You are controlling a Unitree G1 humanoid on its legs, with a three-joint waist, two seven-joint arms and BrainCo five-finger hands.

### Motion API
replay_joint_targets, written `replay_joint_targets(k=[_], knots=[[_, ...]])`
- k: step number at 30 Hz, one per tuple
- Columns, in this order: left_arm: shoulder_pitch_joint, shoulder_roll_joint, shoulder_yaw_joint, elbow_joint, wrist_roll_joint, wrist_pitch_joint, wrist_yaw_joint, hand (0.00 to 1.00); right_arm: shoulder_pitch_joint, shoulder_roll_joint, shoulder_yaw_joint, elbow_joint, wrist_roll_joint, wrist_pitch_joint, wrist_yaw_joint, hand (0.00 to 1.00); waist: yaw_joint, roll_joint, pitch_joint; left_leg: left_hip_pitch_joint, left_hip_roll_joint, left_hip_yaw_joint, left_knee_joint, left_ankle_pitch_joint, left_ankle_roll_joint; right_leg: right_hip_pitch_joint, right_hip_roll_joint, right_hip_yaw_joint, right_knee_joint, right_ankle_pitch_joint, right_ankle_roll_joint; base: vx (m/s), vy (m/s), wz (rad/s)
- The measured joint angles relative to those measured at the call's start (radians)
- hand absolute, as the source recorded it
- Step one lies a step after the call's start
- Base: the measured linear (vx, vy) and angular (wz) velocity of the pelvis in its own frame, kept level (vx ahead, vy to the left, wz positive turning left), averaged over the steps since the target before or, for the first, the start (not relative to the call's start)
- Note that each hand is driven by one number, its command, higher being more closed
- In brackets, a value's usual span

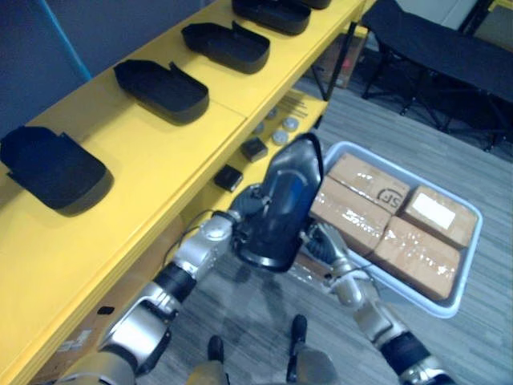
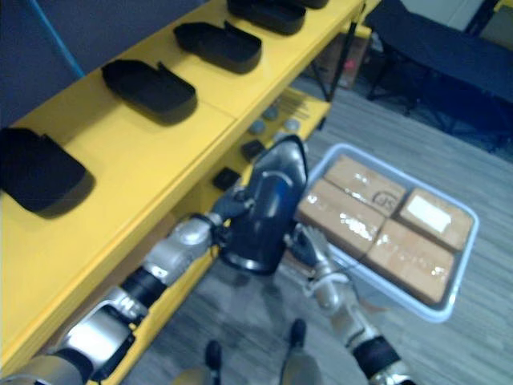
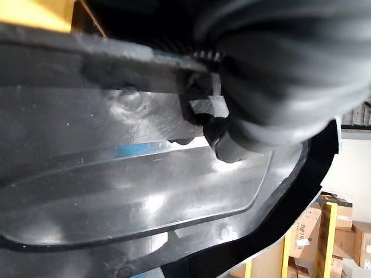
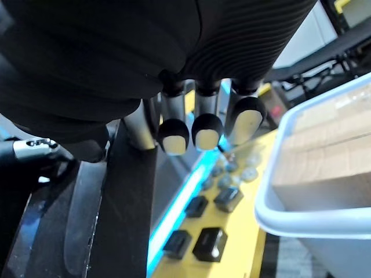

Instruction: Walk over and take plastic housings, then place them on the shelf

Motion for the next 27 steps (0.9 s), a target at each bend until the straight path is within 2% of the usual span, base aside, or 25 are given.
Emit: replay_joint_targets(k=[1, 6, 13, 16, 19, 24, 27], knots=[[0.003, 0.000, 0.000, 0.001, 0.009, -0.003, 0.000, 1.00, 0.000, 0.000, 0.000, 0.001, 0.000, 0.000, -0.001, 0.00, 0.000, 0.001, -0.009, 0.001, 0.000, 0.002, 0.000, 0.000, 0.000, 0.000, 0.000, 0.004, 0.000, 0.000, 0.000, 0.02, 0.006, -0.05], [0.028, 0.000, 0.000, 0.001, 0.029, -0.023, 0.007, 1.00, -0.013, 0.003, -0.007, 0.001, 0.049, -0.006, -0.047, 0.00, 0.000, 0.008, -0.035, 0.003, 0.000, 0.008, 0.003, 0.000, 0.000, 0.000, 0.000, 0.010, 0.000, 0.001, 0.001, -0.01, -0.001, -0.04], [0.140, -0.007, 0.008, -0.004, -0.022, -0.077, 0.015, 1.00, -0.051, 0.006, -0.046, 0.000, 0.117, -0.060, -0.081, 0.00, 0.007, 0.020, -0.045, 0.005, 0.003, 0.012, 0.006, 0.000, -0.001, 0.000, 0.002, 0.010, -0.002, 0.001, -0.001, -0.02, -0.008, -0.02], [0.188, -0.044, 0.029, -0.036, -0.023, -0.089, 0.017, 1.00, -0.059, 0.027, -0.063, -0.004, 0.119, -0.091, -0.096, 0.00, 0.016, 0.021, -0.045, 0.005, 0.004, 0.012, 0.006, 0.000, -0.001, 0.000, 0.002, 0.009, -0.002, 0.000, -0.001, 0.00, 0.000, 0.00], [0.242, -0.080, 0.064, -0.065, -0.019, -0.096, 0.019, 1.00, -0.061, 0.054, -0.085, -0.008, 0.134, -0.100, -0.127, 0.00, 0.023, 0.021, -0.045, 0.004, 0.005, 0.011, 0.005, 0.000, -0.001, 0.000, -0.001, 0.008, 0.000, 0.000, -0.002, 0.00, 0.000, 0.00], [0.339, -0.086, 0.112, -0.177, 0.042, -0.110, 0.048, 1.00, -0.059, 0.080, -0.086, -0.011, 0.139, -0.101, -0.149, 0.00, 0.027, 0.021, -0.045, 0.004, 0.005, 0.011, 0.005, -0.001, -0.001, 0.000, -0.002, 0.007, 0.000, 0.000, -0.001, 0.00, 0.000, 0.00], [0.422, -0.119, 0.169, -0.253, 0.117, -0.134, 0.082, 1.00, -0.024, 0.093, -0.110, -0.042, 0.159, -0.136, -0.131, 0.00, 0.047, 0.021, -0.045, 0.005, 0.005, 0.010, 0.005, -0.002, -0.002, 0.002, -0.002, 0.007, 0.000, 0.000, -0.001, 0.00, 0.000, 0.00]])
